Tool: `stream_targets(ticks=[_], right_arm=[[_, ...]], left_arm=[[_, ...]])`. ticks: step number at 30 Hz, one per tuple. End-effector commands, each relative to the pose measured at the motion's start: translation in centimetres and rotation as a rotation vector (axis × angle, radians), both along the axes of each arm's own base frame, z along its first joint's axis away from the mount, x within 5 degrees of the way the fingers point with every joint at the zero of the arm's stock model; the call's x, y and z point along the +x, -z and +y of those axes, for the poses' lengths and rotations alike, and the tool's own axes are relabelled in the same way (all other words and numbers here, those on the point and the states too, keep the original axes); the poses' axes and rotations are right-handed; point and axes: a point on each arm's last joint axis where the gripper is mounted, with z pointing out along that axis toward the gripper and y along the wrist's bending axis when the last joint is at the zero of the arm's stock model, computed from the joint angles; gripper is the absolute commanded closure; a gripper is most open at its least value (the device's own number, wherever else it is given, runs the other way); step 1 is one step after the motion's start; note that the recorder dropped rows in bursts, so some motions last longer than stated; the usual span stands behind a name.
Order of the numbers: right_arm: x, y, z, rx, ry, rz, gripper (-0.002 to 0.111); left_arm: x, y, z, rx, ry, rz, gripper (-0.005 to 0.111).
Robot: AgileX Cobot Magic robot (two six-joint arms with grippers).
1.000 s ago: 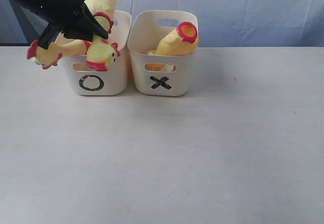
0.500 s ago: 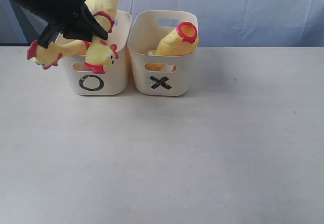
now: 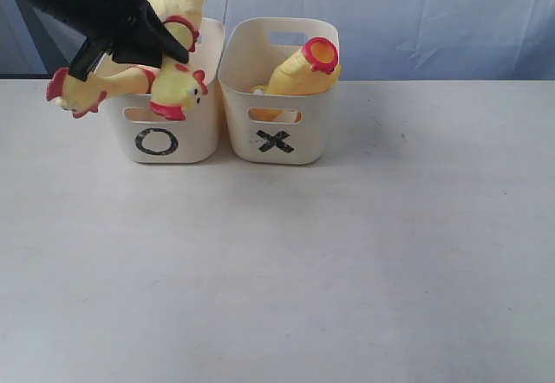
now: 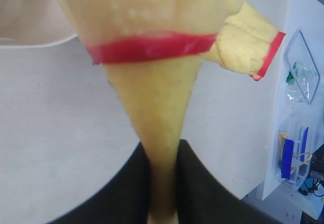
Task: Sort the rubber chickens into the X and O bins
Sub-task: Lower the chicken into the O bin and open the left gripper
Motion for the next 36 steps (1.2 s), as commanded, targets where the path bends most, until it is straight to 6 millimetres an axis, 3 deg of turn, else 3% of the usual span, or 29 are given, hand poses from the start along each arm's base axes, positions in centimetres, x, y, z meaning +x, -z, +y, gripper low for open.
stream_targets(ticks=[1,6,22,36], right_arm=[[0.0,0.1,0.0,-0.004,0.001,-0.004,0.109],[0.0,0.1,0.0,-0.004,0.001,-0.004,0.109],[0.0,0.1,0.0,-0.004,0.001,-0.004,0.109],[0.0,0.1,0.0,-0.003,0.001,-0.002,0.109]], left_arm=[[0.0,-0.5,0.0,-0.028,-0.012,-0.016,0.082],[0.0,-0.5,0.0,-0.026,-0.012,-0.016,0.073],[0.1,-1.0,-0.3,-0.075,-0.016,-0.020,0.073],[1.3,-1.9,-0.1,-0.046,-0.016,-0.238,0.076]])
